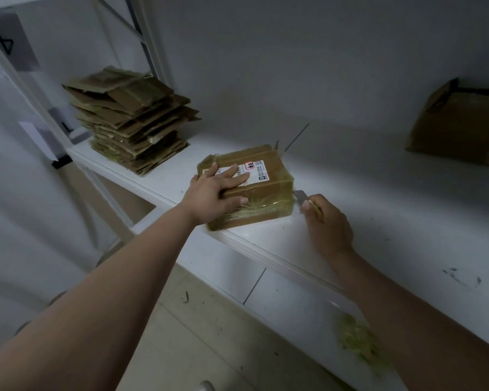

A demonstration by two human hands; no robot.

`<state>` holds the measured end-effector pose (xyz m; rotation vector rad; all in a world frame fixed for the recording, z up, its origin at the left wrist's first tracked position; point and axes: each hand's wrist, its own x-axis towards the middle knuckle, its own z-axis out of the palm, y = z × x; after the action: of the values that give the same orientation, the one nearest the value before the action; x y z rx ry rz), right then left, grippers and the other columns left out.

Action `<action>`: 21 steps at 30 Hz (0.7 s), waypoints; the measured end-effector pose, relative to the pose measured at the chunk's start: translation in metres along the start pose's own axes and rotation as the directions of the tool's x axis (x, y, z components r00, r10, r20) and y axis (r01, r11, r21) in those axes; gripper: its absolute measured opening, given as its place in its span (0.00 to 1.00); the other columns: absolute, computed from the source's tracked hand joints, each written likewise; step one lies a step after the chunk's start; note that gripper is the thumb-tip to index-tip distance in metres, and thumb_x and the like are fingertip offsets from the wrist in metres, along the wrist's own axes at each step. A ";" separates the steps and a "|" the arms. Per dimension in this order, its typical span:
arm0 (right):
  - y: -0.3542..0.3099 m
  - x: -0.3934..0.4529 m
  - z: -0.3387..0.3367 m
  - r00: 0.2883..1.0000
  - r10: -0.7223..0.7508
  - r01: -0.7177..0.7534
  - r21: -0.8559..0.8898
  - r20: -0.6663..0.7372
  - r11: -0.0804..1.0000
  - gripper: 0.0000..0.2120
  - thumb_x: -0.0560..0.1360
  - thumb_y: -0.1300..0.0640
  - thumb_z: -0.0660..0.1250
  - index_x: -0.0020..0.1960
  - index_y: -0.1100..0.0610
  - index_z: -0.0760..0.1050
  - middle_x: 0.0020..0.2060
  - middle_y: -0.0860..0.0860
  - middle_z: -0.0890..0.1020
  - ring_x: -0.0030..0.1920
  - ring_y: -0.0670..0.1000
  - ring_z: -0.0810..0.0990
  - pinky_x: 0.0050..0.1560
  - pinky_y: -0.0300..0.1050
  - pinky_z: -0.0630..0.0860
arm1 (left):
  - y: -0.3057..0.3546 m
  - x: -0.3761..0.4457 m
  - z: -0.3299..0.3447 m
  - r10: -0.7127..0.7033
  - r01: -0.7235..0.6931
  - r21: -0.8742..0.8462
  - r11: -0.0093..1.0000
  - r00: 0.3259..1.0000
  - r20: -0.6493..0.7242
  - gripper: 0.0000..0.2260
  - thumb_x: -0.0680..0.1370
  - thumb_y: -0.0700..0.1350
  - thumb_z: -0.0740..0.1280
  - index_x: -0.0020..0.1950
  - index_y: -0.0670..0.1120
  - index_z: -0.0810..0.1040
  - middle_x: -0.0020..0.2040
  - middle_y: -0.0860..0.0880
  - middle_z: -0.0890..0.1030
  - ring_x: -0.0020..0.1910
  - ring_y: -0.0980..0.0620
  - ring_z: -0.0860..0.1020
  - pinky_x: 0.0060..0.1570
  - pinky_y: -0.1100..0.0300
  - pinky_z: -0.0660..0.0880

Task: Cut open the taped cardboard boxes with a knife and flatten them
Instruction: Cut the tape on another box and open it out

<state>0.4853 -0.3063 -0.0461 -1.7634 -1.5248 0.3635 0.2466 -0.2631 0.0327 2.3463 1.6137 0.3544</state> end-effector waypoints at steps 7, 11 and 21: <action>0.012 0.004 -0.001 0.985 -0.166 0.172 -0.331 0.048 0.928 0.13 0.81 0.49 0.52 0.55 0.54 0.72 0.37 0.59 0.80 0.39 0.63 0.78 0.35 0.47 0.66 | -0.001 0.003 0.002 0.006 -0.007 0.028 1.000 1.000 0.013 0.26 0.78 0.58 0.63 0.75 0.61 0.61 0.78 0.57 0.56 0.78 0.45 0.46 0.74 0.37 0.44; 0.013 -0.002 -0.005 0.968 -0.223 0.249 -0.413 0.111 0.876 0.12 0.81 0.51 0.53 0.55 0.55 0.72 0.36 0.58 0.80 0.38 0.62 0.78 0.35 0.45 0.64 | 0.001 0.003 0.000 0.002 -0.003 0.041 0.999 0.999 0.038 0.26 0.78 0.58 0.63 0.75 0.61 0.60 0.78 0.57 0.55 0.78 0.45 0.46 0.74 0.38 0.44; 0.015 -0.011 -0.008 0.962 -0.243 0.203 -0.270 -0.125 0.941 0.13 0.78 0.49 0.57 0.48 0.57 0.74 0.27 0.51 0.74 0.27 0.57 0.73 0.29 0.40 0.61 | 0.003 -0.001 -0.004 0.003 -0.016 0.157 0.988 0.997 0.082 0.31 0.79 0.59 0.61 0.79 0.56 0.52 0.79 0.56 0.51 0.78 0.44 0.46 0.73 0.36 0.46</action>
<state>0.4987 -0.3191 -0.0533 -1.7384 -1.6943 -0.0889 0.2472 -0.2650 0.0369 2.4493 1.6471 0.1350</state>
